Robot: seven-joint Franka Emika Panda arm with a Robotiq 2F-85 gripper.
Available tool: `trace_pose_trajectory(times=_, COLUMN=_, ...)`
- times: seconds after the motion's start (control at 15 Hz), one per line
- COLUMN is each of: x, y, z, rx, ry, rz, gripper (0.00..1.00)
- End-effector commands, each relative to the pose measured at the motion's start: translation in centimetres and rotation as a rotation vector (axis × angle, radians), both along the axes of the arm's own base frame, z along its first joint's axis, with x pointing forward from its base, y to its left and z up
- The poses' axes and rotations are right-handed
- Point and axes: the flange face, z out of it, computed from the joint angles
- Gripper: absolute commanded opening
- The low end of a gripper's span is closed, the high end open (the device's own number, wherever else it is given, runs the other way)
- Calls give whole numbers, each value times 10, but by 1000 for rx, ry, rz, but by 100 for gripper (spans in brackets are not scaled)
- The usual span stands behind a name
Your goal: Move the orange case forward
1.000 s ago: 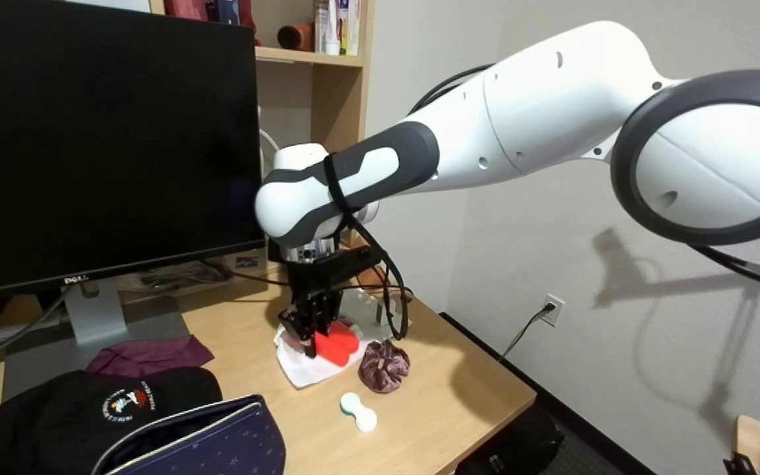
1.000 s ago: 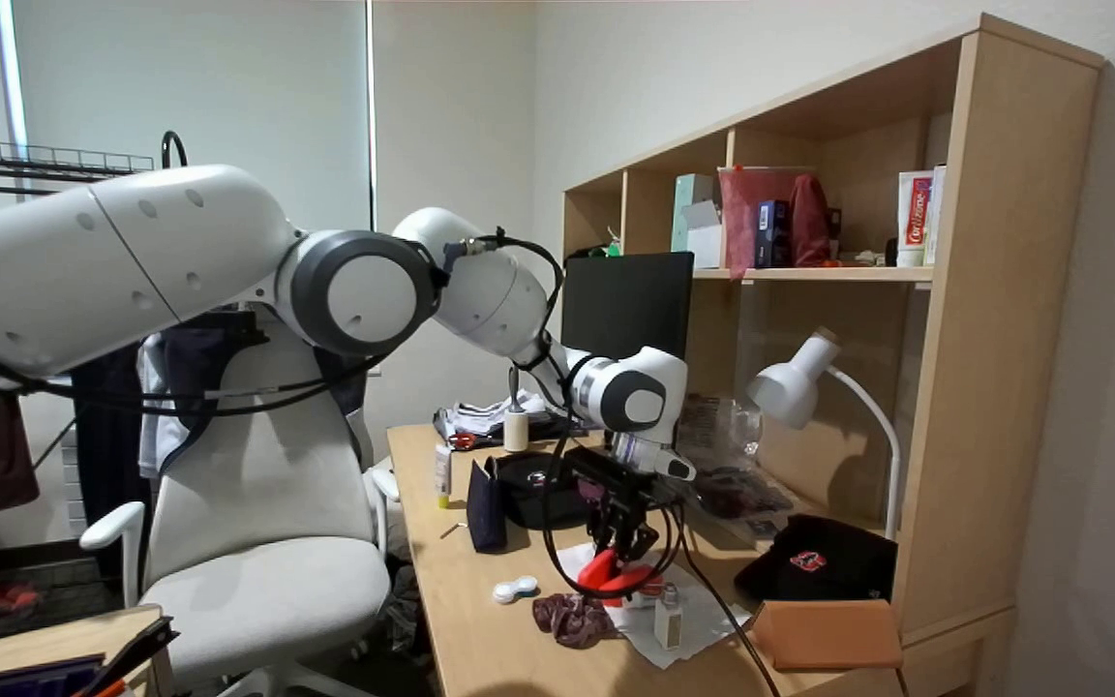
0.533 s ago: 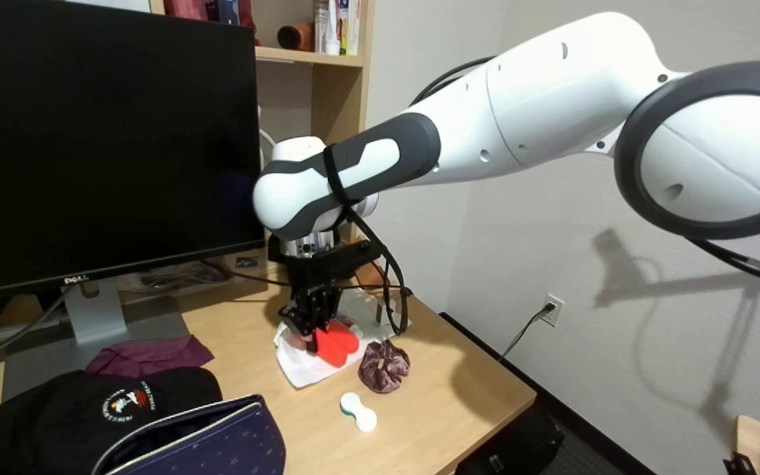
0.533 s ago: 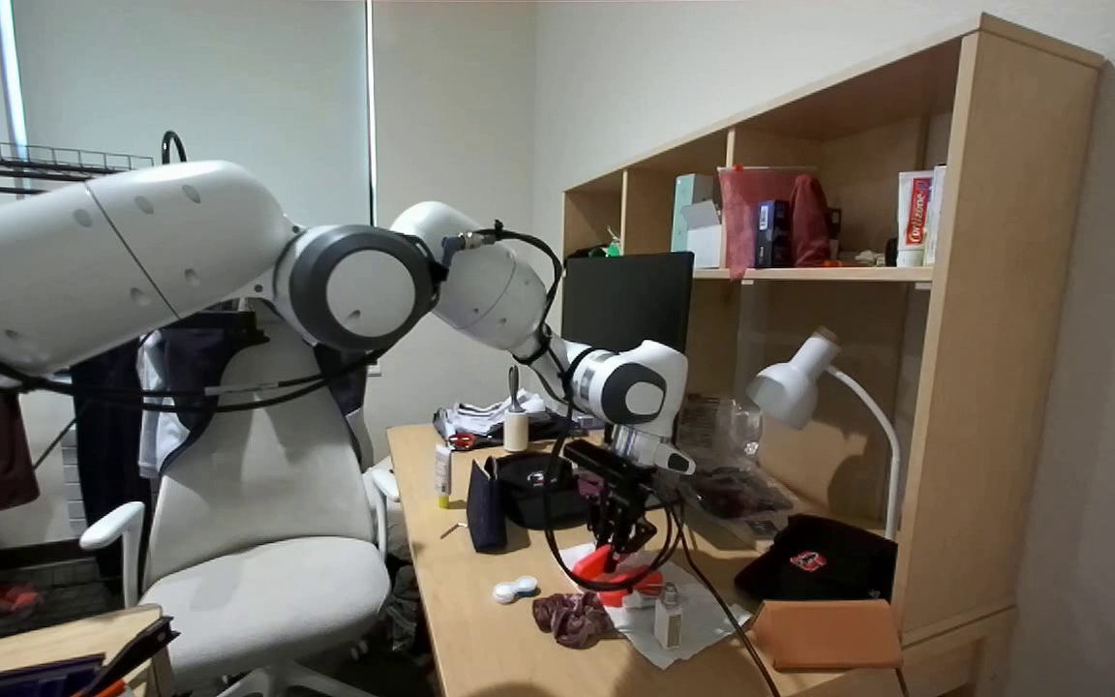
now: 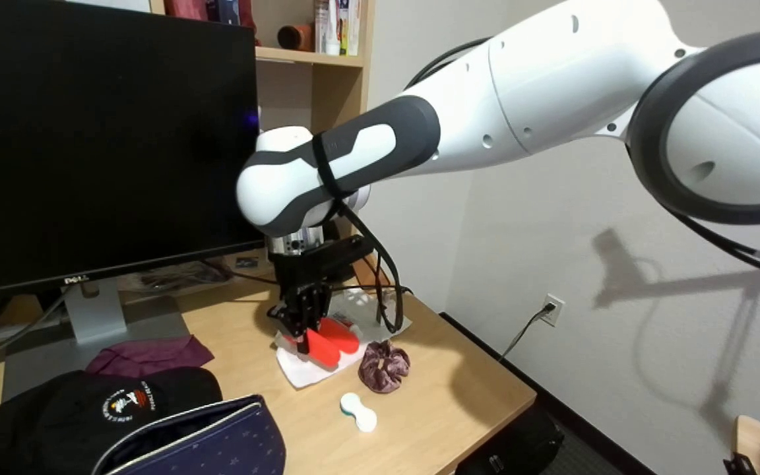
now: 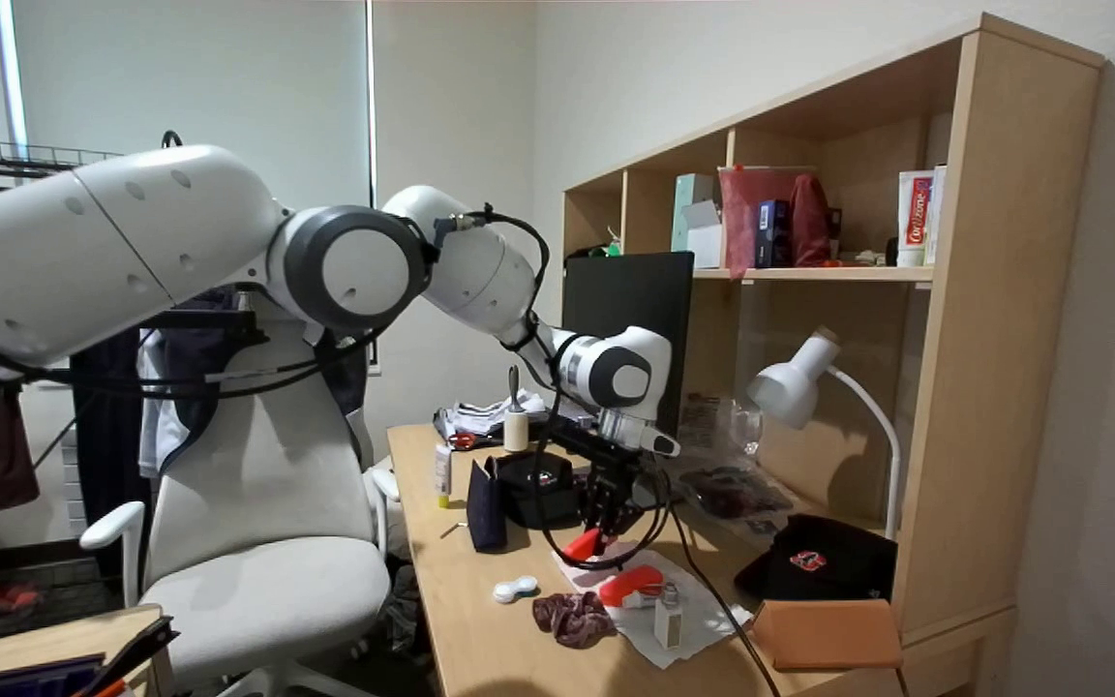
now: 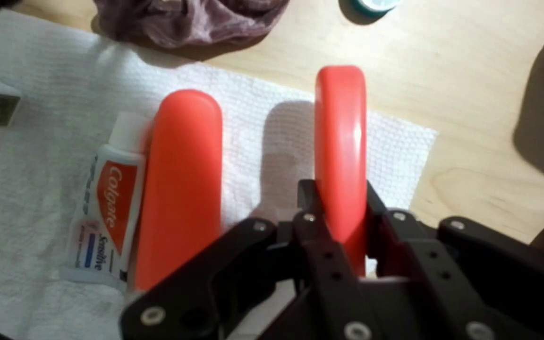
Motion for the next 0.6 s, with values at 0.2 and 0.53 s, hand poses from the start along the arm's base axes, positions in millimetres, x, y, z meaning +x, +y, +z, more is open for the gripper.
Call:
trace_pose_trajectory(times=0.2, x=-48, y=17, z=-9, rx=-28, ry=57, rz=43, gripper=12)
trace_pose_trajectory(times=0.53, x=-78, y=7, z=-1, rx=-18, ry=6, rz=26, gripper=12)
